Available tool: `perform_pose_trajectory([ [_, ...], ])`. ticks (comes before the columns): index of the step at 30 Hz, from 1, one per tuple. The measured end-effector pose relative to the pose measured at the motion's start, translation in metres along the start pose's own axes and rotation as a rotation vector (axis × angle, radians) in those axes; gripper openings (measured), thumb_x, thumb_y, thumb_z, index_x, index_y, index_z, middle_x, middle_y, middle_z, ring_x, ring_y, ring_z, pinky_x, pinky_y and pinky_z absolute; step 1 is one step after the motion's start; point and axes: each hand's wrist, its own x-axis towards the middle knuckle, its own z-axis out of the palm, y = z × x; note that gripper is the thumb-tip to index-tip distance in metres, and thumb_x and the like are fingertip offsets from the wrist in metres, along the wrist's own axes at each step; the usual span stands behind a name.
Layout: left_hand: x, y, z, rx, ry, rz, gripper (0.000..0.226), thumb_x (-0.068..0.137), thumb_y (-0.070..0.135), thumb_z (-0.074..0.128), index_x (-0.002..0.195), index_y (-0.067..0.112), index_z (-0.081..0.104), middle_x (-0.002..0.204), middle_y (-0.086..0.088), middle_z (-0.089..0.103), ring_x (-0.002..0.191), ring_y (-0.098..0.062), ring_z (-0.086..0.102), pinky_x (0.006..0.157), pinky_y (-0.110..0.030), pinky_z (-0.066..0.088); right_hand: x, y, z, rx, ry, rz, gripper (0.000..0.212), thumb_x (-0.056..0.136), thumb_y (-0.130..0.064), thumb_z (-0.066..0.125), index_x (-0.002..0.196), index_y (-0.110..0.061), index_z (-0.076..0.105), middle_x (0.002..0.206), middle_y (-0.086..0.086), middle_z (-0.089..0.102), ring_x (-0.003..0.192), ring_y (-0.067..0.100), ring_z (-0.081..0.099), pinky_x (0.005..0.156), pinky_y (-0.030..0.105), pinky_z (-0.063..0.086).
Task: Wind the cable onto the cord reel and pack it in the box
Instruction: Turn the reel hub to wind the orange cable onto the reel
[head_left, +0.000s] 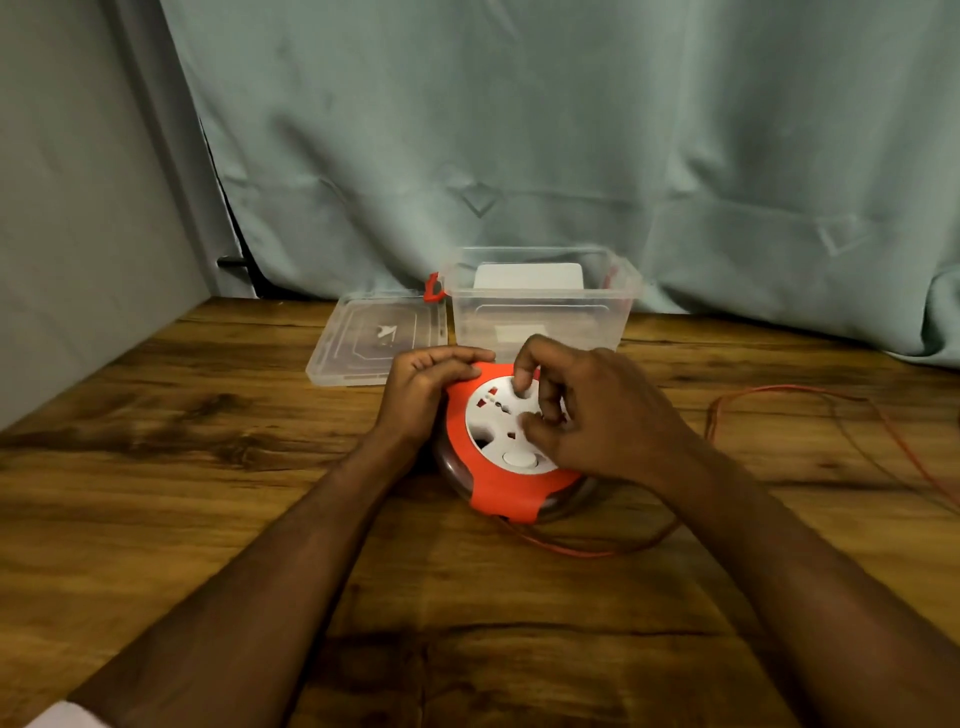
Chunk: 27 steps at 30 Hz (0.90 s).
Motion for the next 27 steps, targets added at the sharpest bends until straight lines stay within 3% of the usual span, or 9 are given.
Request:
perform_pose_trajectory([
  [4, -0.002, 0.001, 0.001, 0.004, 0.004, 0.017, 0.029, 0.077, 0.006, 0.059, 0.100, -0.003, 0.075, 0.101, -0.024, 0.074, 0.085, -0.029, 0.070, 0.073, -0.033, 0.059, 0.001, 0.016, -0.010, -0.019, -0.156, -0.059, 0.065, 0.071, -0.031, 0.076, 0.128, -0.039, 0.047, 0.113, -0.020, 0.063, 0.074, -0.010, 0.054, 0.062, 0.019, 0.041],
  [7, -0.001, 0.000, -0.001, 0.007, 0.002, 0.018, 0.025, 0.083, 0.001, 0.058, 0.100, -0.002, 0.075, 0.099, -0.023, 0.075, 0.085, -0.031, 0.070, 0.074, -0.034, 0.059, 0.000, 0.021, -0.008, -0.031, -0.222, -0.052, 0.078, 0.073, -0.039, 0.076, 0.141, -0.043, 0.038, 0.126, -0.023, 0.061, 0.077, -0.013, 0.051, 0.067, 0.020, 0.044],
  [11, 0.000, -0.001, -0.001, 0.042, 0.010, 0.019, 0.025, 0.086, 0.000, 0.057, 0.103, -0.004, 0.074, 0.103, -0.020, 0.075, 0.091, -0.034, 0.071, 0.074, -0.034, 0.060, 0.001, 0.021, -0.011, 0.012, -0.189, -0.054, 0.082, 0.072, -0.038, 0.081, 0.140, -0.041, 0.036, 0.120, -0.020, 0.062, 0.086, -0.001, 0.060, 0.067, 0.023, 0.052],
  [14, 0.000, 0.000, 0.000, 0.049, 0.013, 0.011, 0.024, 0.088, -0.004, 0.055, 0.103, -0.004, 0.074, 0.102, -0.018, 0.076, 0.088, -0.030, 0.072, 0.072, -0.031, 0.060, 0.000, 0.019, -0.012, -0.007, -0.175, -0.041, 0.084, 0.069, -0.047, 0.083, 0.138, -0.040, 0.035, 0.110, -0.018, 0.063, 0.083, -0.001, 0.060, 0.063, 0.019, 0.046],
  [18, 0.002, -0.002, -0.001, 0.059, 0.019, 0.012, 0.024, 0.087, -0.003, 0.056, 0.102, -0.002, 0.075, 0.103, -0.016, 0.076, 0.091, -0.029, 0.072, 0.075, -0.032, 0.059, 0.000, 0.014, -0.009, -0.060, -0.118, -0.002, 0.074, 0.062, -0.064, 0.083, 0.119, -0.039, 0.043, 0.089, -0.014, 0.069, 0.074, 0.000, 0.061, 0.059, 0.021, 0.042],
  [22, 0.001, -0.003, -0.001, 0.057, 0.002, 0.037, 0.029, 0.080, 0.009, 0.060, 0.101, -0.001, 0.076, 0.102, -0.017, 0.076, 0.092, -0.029, 0.071, 0.079, -0.031, 0.060, 0.000, 0.007, 0.000, -0.122, -0.067, 0.058, 0.061, 0.059, -0.077, 0.071, 0.097, -0.036, 0.048, 0.067, -0.013, 0.062, 0.065, 0.001, 0.056, 0.060, 0.026, 0.043],
  [27, 0.001, -0.002, 0.000, -0.010, -0.026, 0.009, 0.032, 0.075, 0.008, 0.060, 0.100, -0.006, 0.075, 0.098, -0.023, 0.074, 0.085, -0.032, 0.070, 0.075, -0.035, 0.058, 0.001, 0.003, 0.007, -0.144, 0.002, 0.064, 0.054, 0.066, -0.084, 0.059, 0.082, -0.033, 0.057, 0.059, -0.018, 0.052, 0.063, -0.001, 0.050, 0.063, 0.028, 0.043],
])
